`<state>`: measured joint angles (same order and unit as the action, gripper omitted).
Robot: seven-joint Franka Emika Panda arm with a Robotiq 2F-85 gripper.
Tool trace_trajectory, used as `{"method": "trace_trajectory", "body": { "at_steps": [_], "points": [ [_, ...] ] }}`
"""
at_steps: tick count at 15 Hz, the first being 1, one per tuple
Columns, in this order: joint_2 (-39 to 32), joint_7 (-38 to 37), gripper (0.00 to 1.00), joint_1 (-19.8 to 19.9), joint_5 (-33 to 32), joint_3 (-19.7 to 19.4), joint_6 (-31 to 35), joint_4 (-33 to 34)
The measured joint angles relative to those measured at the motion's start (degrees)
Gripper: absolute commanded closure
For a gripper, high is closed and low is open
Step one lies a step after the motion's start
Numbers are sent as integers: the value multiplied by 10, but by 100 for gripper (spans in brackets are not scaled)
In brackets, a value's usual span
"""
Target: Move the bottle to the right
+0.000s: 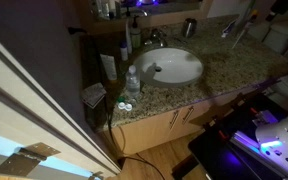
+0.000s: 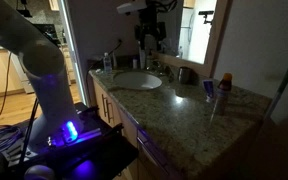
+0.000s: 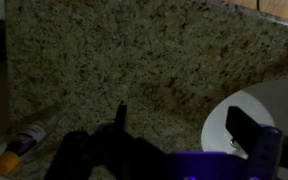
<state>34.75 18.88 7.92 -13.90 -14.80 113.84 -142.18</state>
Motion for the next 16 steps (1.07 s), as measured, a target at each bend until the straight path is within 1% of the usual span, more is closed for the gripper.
{"method": "trace_trajectory", "body": {
  "at_steps": [10, 11, 12, 14, 16],
  "points": [
    [-1, -9, 0, 0, 3, 1, -1, 0],
    [-5, -17, 0, -3, 11, 5, -1, -1],
    [-11, -33, 0, -10, 31, 13, -1, -4],
    [-32, -90, 0, -34, 89, 43, 1, -3],
    [-62, -178, 0, -53, 139, 81, 16, 11]
  ]
}}
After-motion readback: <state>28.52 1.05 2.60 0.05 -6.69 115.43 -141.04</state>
